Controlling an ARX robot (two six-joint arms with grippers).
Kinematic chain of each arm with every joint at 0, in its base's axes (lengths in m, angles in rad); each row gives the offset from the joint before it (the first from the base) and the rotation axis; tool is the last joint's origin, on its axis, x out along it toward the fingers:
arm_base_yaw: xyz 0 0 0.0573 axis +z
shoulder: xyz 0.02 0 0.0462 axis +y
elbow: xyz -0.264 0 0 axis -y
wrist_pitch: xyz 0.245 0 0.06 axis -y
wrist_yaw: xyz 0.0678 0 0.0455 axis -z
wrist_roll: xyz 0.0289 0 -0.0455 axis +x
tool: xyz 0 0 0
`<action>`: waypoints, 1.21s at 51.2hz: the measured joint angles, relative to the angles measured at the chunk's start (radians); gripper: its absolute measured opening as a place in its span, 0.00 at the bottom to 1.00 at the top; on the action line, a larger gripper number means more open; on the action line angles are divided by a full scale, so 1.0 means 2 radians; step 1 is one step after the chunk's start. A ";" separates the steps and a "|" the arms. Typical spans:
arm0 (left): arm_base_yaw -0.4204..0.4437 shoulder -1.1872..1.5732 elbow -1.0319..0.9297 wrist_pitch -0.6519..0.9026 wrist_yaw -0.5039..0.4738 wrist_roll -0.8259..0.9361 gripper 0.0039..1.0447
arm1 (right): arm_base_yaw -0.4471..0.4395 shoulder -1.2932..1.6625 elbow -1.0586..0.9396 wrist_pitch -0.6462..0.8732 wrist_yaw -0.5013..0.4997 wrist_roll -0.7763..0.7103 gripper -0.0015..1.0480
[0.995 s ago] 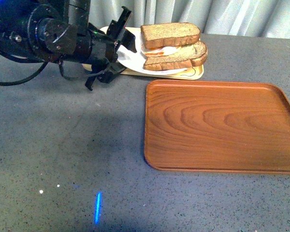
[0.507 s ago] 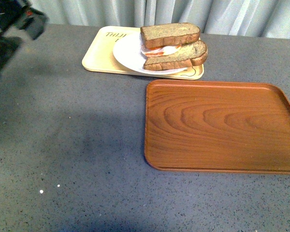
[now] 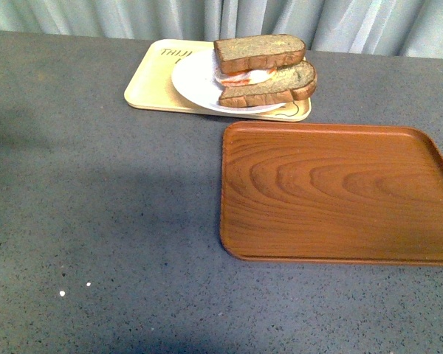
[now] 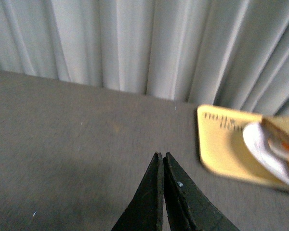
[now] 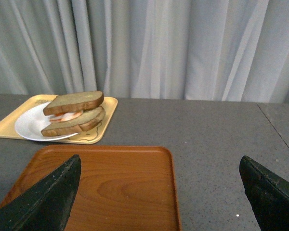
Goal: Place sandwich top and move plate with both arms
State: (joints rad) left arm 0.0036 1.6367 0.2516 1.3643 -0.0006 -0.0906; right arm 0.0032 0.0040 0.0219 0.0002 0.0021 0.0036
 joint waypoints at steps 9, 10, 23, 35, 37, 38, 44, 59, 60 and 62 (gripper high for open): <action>-0.002 -0.124 -0.079 -0.045 -0.001 0.030 0.01 | 0.000 -0.001 0.000 0.000 0.000 0.000 0.91; -0.002 -0.130 -0.080 -0.048 -0.001 0.031 0.01 | 0.000 -0.001 0.000 0.000 0.000 0.000 0.91; -0.002 -0.301 -0.112 -0.190 0.000 0.039 0.01 | 0.000 -0.001 0.000 0.000 0.000 0.000 0.91; -0.002 -0.432 -0.113 -0.312 0.000 0.040 0.01 | 0.000 -0.001 0.000 0.000 0.000 0.000 0.91; -0.002 -0.447 -0.114 -0.325 0.000 0.040 0.01 | 0.000 -0.001 0.000 0.000 0.000 0.000 0.91; -0.002 -0.451 -0.114 -0.329 0.000 0.040 0.01 | 0.000 -0.001 0.000 0.000 0.000 0.000 0.91; -0.002 -0.490 -0.118 -0.365 0.000 0.040 0.01 | 0.000 -0.001 0.000 0.000 0.000 0.000 0.91; -0.002 -0.602 -0.118 -0.467 0.000 0.040 0.01 | 0.000 -0.001 0.000 0.000 0.000 0.000 0.91; -0.002 -0.607 -0.118 -0.472 0.000 0.040 0.01 | 0.000 -0.001 0.000 0.000 0.000 0.000 0.91; -0.002 -0.617 -0.118 -0.481 0.000 0.040 0.01 | 0.000 -0.001 0.000 0.000 0.000 0.000 0.91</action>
State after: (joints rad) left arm 0.0002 0.4030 0.0147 0.4019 -0.0002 -0.0105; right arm 0.0032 0.0029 0.0219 -0.0006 0.0013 0.0036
